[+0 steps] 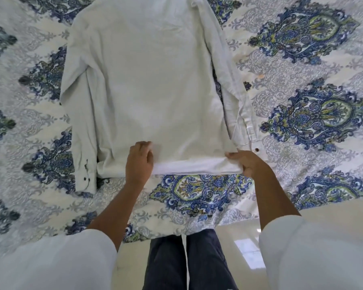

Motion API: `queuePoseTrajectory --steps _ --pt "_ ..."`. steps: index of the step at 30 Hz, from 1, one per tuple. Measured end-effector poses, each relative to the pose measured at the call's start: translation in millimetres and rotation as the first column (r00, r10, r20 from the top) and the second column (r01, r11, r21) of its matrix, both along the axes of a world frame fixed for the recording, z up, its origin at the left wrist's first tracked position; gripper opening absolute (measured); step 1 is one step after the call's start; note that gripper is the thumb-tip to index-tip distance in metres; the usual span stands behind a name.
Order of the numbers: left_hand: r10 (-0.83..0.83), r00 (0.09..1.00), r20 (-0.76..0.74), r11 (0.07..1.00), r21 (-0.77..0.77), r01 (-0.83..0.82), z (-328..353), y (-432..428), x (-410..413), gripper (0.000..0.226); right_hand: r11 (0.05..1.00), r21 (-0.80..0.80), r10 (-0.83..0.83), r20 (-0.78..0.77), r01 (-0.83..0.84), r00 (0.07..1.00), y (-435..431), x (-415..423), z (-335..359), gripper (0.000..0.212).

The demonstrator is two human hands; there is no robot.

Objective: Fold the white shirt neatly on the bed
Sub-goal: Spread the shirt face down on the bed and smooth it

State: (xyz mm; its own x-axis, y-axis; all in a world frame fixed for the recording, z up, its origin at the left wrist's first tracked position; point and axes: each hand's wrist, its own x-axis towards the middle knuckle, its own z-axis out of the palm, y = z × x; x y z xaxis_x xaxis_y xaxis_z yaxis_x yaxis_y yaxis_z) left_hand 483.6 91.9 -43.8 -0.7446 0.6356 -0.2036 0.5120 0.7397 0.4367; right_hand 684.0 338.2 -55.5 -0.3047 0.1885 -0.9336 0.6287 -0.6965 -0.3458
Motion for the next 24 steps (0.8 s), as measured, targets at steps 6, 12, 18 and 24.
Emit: queuePoseTrajectory --steps 6,12,18,24 --pt "0.557 0.83 -0.022 0.815 -0.181 -0.551 11 -44 -16 0.039 1.0 -0.015 -0.021 -0.07 0.02 0.997 -13 2 6 0.046" --pt "0.699 0.713 0.062 0.669 -0.411 -0.62 12 -59 -29 0.049 0.966 0.236 0.06 0.194 -0.106 0.979 -35 -10 0 0.055" --pt "0.659 0.733 0.168 0.698 -0.498 -0.514 16 -66 -43 0.043 0.577 0.288 0.466 0.652 -0.764 0.598 -76 -43 26 0.107" --pt "0.624 0.748 0.228 0.721 -0.536 -0.438 23 -75 -59 0.035 0.166 0.259 0.559 0.77 -0.952 0.307 -114 -74 36 0.088"
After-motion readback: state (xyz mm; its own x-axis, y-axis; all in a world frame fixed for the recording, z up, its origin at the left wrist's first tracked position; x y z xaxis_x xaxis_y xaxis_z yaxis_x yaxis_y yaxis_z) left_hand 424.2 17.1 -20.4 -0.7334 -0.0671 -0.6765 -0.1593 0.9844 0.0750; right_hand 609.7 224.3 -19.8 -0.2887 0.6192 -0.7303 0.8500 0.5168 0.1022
